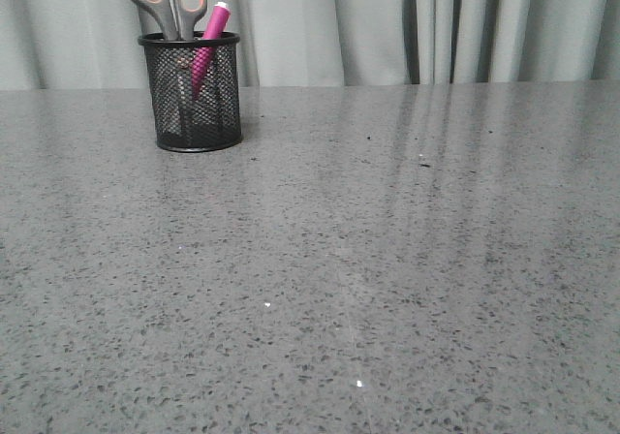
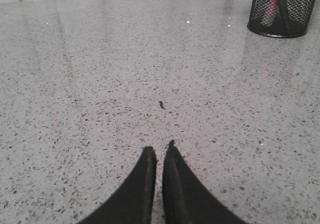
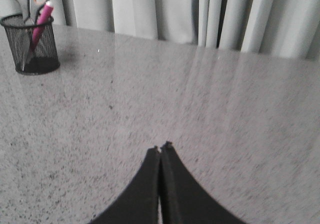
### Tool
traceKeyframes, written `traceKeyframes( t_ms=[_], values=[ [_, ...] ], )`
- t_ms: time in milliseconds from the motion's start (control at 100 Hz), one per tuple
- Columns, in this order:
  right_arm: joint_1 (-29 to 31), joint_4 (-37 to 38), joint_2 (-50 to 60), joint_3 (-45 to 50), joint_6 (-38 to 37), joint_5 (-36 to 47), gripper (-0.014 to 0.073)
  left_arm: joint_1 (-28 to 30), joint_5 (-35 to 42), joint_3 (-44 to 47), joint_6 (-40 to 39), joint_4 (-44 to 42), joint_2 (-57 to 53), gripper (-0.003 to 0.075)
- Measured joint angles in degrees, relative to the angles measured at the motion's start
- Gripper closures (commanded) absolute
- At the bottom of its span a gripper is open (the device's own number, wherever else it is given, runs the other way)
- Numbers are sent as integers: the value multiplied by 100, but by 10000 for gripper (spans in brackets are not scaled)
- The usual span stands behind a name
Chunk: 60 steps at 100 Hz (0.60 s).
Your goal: Put pen and scissors into bin
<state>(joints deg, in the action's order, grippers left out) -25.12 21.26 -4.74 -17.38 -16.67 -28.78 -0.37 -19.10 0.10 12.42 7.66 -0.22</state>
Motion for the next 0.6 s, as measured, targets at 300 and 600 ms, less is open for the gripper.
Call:
traceKeyframes(
  t_ms=[300, 600],
  values=[
    [1808, -1590, -23, 1802, 1457, 1966, 662, 0, 0, 0, 0, 0, 0, 711],
    [1990, -1657, 518, 1802, 1542, 1005, 662, 0, 0, 0, 0, 0, 0, 711]
  ],
)
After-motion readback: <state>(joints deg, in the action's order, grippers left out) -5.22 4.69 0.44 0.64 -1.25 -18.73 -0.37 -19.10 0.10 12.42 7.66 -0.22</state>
